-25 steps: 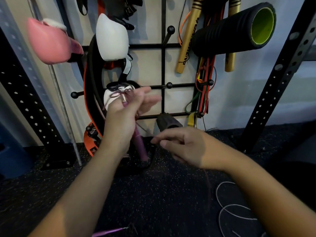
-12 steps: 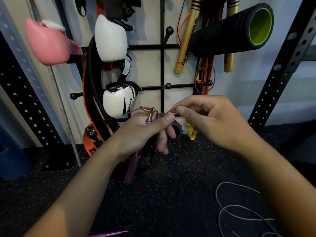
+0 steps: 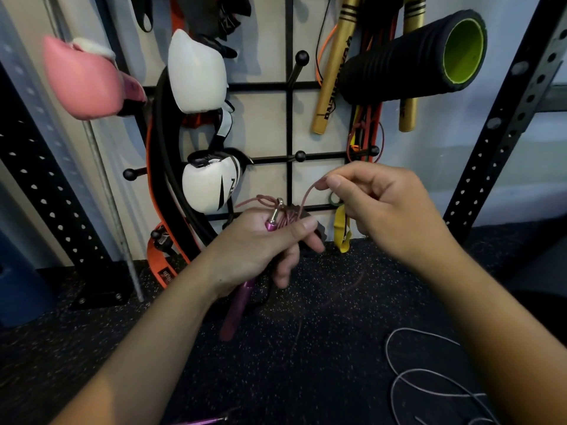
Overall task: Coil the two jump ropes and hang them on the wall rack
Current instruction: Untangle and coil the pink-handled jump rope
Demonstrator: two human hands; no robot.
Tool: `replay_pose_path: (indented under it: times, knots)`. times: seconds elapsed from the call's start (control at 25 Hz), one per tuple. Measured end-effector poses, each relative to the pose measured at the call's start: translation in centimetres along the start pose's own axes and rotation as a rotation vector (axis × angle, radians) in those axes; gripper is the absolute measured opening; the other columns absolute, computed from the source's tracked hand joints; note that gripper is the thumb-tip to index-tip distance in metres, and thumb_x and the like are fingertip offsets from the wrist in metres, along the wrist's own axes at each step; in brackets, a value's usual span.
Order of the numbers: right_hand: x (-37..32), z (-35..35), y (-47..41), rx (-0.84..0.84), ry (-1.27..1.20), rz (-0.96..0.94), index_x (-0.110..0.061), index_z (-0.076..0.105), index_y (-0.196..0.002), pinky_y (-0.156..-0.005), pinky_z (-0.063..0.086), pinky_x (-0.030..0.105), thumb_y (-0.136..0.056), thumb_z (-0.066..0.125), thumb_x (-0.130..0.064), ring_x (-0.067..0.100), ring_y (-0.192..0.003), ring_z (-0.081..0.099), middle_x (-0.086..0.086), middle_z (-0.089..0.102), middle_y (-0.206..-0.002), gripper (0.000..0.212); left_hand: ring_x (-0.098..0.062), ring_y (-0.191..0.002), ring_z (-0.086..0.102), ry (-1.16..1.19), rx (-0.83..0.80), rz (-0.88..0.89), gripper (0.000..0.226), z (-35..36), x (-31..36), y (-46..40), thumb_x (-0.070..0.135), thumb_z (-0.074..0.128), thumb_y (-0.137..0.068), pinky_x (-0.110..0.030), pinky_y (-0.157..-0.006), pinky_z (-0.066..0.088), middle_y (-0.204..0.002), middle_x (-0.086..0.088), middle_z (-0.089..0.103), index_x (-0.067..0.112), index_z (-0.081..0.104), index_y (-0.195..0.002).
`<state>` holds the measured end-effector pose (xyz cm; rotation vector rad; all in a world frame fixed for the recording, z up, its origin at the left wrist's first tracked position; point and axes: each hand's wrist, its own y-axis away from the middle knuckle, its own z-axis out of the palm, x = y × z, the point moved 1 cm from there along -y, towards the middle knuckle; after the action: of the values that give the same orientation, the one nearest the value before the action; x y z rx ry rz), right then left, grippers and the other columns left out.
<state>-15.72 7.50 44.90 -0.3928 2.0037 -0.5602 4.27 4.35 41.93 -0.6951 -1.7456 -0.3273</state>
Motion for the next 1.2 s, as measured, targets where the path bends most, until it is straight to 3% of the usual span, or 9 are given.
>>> replay_pose_path:
  times: [0.08,0.16,0.32,0.44,0.6,0.76,0.92,1.08,1.2]
  knots:
    - [0.4,0.1,-0.1,0.139,-0.004,0.014,-0.012,0.078,-0.086,-0.046,0.038,0.019,-0.092,0.074,-0.035,0.006,-0.043,0.042,-0.005,0.056,-0.046,0.024,-0.013,-0.031,0.042,0.086,-0.086,-0.038,0.041,0.0,0.2,0.2,0.043,0.06,-0.098,-0.027,-0.043,0.045,-0.039,0.003,0.042,0.011,0.074,-0.075]
    - [1.1,0.2,-0.1,0.245,0.022,0.064,-0.007,0.075,-0.075,-0.05,0.045,0.032,-0.084,0.079,-0.046,0.026,-0.049,0.048,0.012,0.062,-0.055,0.04,-0.006,-0.026,0.037,0.285,-0.222,-0.057,0.044,-0.6,0.5,0.6,0.043,0.066,-0.095,-0.019,-0.04,0.037,-0.033,0.008,0.039,0.011,0.067,-0.065]
    - [3.2,1.7,0.3,0.079,-0.18,0.313,-0.013,0.068,-0.081,-0.042,0.036,0.019,-0.094,0.066,-0.046,0.011,-0.043,0.038,-0.004,0.049,-0.054,0.036,-0.004,-0.037,0.06,0.884,-0.49,0.113,0.034,-1.3,2.1,1.0,0.027,0.059,-0.102,-0.022,-0.044,0.047,-0.044,0.007,0.062,0.006,0.071,-0.078]
    - [3.7,4.1,1.8,-0.282,-0.211,0.367,-0.022,0.068,-0.088,-0.042,0.034,0.028,-0.103,0.054,-0.043,0.017,-0.04,0.041,-0.003,0.052,-0.057,0.029,-0.007,-0.056,0.073,1.173,-0.103,0.248,0.03,-1.0,3.4,0.3,0.022,0.057,-0.096,-0.018,-0.057,0.056,-0.064,0.002,0.075,0.003,0.079,-0.096]
    - [1.1,5.9,2.7,-0.509,-0.169,0.246,-0.021,0.071,-0.096,-0.035,0.032,0.022,-0.107,0.048,-0.036,0.017,-0.032,0.039,0.005,0.055,-0.052,0.029,-0.015,-0.092,0.079,0.466,0.453,0.196,0.031,-2.2,1.3,-0.6,0.024,0.048,-0.107,-0.031,-0.084,0.061,-0.096,-0.004,0.083,0.006,0.073,-0.114]
    - [-0.4,4.2,1.6,-0.445,-0.047,0.117,-0.01,0.076,-0.096,-0.041,0.04,0.016,-0.103,0.058,-0.024,0.002,-0.037,0.049,-0.001,0.061,-0.055,0.024,-0.004,-0.069,0.07,-0.346,0.271,0.056,0.051,-1.4,0.7,0.0,0.05,0.051,-0.102,-0.023,-0.07,0.051,-0.071,-0.006,0.075,0.008,0.074,-0.084]
    - [-0.4,2.9,1.1,-0.463,0.023,0.034,-0.026,0.078,-0.094,-0.058,0.054,0.041,-0.098,0.065,-0.032,0.024,-0.06,0.066,-0.008,0.077,-0.074,0.015,-0.011,-0.046,0.06,-0.409,0.085,0.031,0.08,-0.7,1.2,0.1,0.081,0.04,-0.085,-0.027,-0.062,0.049,-0.044,-0.002,0.06,0.008,0.067,-0.069]
    - [0.7,1.3,0.6,-0.472,-0.309,0.284,-0.01,0.074,-0.096,-0.043,0.032,0.029,-0.095,0.068,-0.03,0.018,-0.045,0.037,0.001,0.052,-0.058,0.021,-0.015,-0.035,0.038,-0.19,0.013,-0.086,0.065,-0.8,0.8,0.3,0.075,0.05,-0.082,-0.024,-0.05,0.041,-0.036,0.003,0.041,0.017,0.058,-0.055]
    - [-0.1,0.9,0.5,-0.271,-0.128,0.14,-0.01,0.075,-0.092,-0.041,0.026,0.019,-0.092,0.071,-0.026,0.007,-0.042,0.032,0.003,0.049,-0.055,0.016,-0.013,-0.035,0.036,0.097,-0.07,-0.051,0.047,-0.8,0.4,0.1,0.052,0.063,-0.091,-0.027,-0.05,0.041,-0.038,0.002,0.04,0.016,0.059,-0.061]
